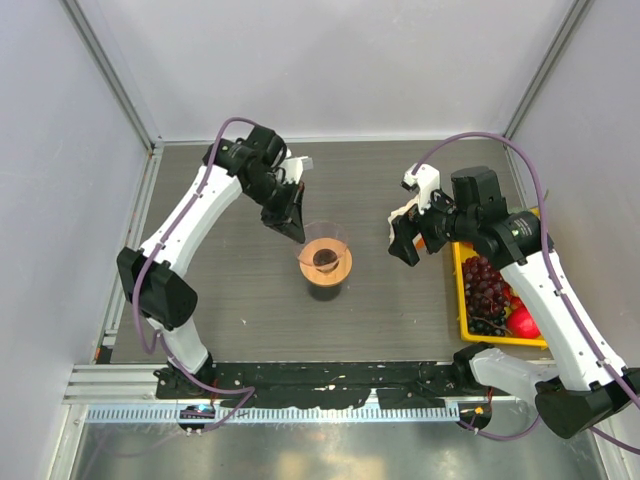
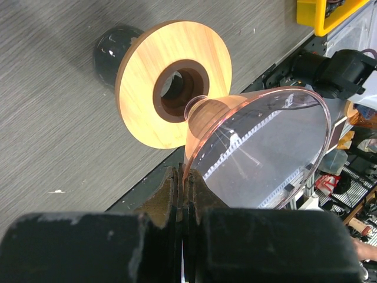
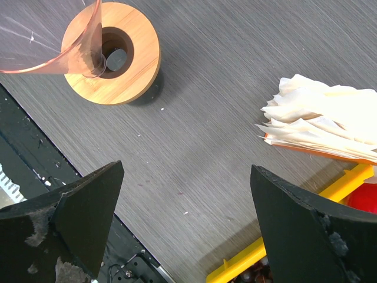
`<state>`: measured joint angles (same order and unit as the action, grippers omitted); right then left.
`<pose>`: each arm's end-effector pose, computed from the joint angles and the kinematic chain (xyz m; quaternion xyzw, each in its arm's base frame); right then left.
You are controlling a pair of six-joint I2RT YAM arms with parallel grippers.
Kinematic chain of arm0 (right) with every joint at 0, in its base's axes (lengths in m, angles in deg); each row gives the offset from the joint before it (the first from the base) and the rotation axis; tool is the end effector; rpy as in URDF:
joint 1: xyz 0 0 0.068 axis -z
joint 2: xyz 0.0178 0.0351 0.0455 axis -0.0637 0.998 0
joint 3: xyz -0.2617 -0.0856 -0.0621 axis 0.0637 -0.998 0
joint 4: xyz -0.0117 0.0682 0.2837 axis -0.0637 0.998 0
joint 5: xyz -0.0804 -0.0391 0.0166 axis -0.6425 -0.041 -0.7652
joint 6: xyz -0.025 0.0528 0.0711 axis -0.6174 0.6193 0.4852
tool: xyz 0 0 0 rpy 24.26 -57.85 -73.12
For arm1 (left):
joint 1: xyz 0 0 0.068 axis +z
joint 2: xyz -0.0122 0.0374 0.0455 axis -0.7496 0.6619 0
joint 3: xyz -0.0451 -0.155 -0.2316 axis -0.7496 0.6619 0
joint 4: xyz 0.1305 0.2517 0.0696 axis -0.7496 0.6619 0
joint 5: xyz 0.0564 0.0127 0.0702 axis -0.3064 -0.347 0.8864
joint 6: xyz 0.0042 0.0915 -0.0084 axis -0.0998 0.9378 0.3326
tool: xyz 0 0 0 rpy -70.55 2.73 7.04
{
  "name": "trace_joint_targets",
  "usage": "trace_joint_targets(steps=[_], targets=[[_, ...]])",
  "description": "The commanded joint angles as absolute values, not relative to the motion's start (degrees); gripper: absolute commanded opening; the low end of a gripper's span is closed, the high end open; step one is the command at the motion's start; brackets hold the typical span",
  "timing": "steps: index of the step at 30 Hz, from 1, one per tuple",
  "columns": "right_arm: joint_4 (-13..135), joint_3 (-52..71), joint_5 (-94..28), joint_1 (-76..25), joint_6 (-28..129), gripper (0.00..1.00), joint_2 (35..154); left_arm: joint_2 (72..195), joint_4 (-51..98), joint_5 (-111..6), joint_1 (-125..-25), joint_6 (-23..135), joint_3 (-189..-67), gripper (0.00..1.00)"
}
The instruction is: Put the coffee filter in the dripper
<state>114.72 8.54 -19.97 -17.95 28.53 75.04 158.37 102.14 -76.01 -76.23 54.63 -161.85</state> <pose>0.2326 0.1241 0.3752 -0.3523 0.8269 0.1905 0.3949 0.3228 -0.2187 0.3325 0.1699 0.9341 -0.3092 0.0551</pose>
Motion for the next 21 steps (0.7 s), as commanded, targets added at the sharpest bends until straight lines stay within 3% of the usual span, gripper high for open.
trace_joint_targets(steps=[1, 21], targets=[[113.92, 10.31, -19.30, -17.79, 27.96, 0.95, 75.16, 158.76, 100.91, -80.54, -75.89, 53.17, -165.21, 0.00], [113.84, 10.66, -18.95, -17.79, 27.87, 0.95, 76.04, 159.29, 97.57, -72.02, -74.13, 53.78, -162.75, 0.00]])
